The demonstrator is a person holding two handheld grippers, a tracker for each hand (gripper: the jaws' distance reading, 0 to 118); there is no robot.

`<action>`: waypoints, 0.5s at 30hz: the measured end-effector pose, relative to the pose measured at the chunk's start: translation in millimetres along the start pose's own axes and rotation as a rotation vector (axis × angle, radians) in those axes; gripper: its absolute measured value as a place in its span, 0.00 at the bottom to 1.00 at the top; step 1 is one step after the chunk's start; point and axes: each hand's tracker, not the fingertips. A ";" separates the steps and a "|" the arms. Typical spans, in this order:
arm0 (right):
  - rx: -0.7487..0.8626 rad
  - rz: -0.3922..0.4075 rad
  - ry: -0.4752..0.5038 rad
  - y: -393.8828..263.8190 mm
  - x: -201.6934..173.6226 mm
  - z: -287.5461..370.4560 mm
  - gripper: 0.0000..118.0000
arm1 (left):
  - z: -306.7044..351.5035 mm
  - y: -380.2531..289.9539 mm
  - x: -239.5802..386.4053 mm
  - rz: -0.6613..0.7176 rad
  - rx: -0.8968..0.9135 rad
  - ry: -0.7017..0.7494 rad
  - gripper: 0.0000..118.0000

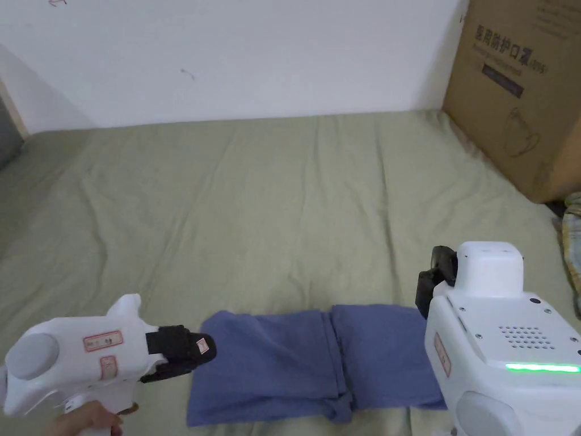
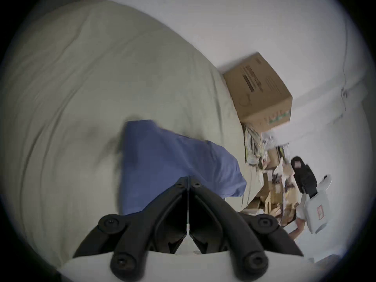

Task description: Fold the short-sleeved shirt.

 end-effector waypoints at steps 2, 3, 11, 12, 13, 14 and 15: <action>0.010 0.021 0.005 2.5 -8.3 -0.1 0.00 | 7.2 -3.4 -23.8 0.060 0.009 -0.015 0.00; 0.008 0.027 0.009 3.5 -12.5 -1.7 0.00 | 9.1 -6.8 -34.6 0.045 0.003 -0.001 0.00; -0.033 0.089 0.032 6.4 -39.1 -15.4 0.00 | -2.3 -18.3 -69.9 0.184 0.022 -0.023 0.71; -0.033 0.092 0.034 7.6 -41.9 -16.7 0.00 | -5.3 -17.3 -69.7 0.181 0.029 -0.051 0.81; -0.035 0.092 0.039 8.6 -43.6 -18.0 0.00 | -8.9 -15.8 -68.3 0.175 0.032 -0.075 0.89; -0.042 0.089 0.045 9.3 -45.3 -20.2 0.00 | -14.6 -14.2 -67.4 0.177 0.028 -0.093 0.96; -0.046 0.087 0.046 9.1 -47.4 -21.9 0.00 | -22.2 -12.1 -66.4 0.173 0.014 -0.109 0.98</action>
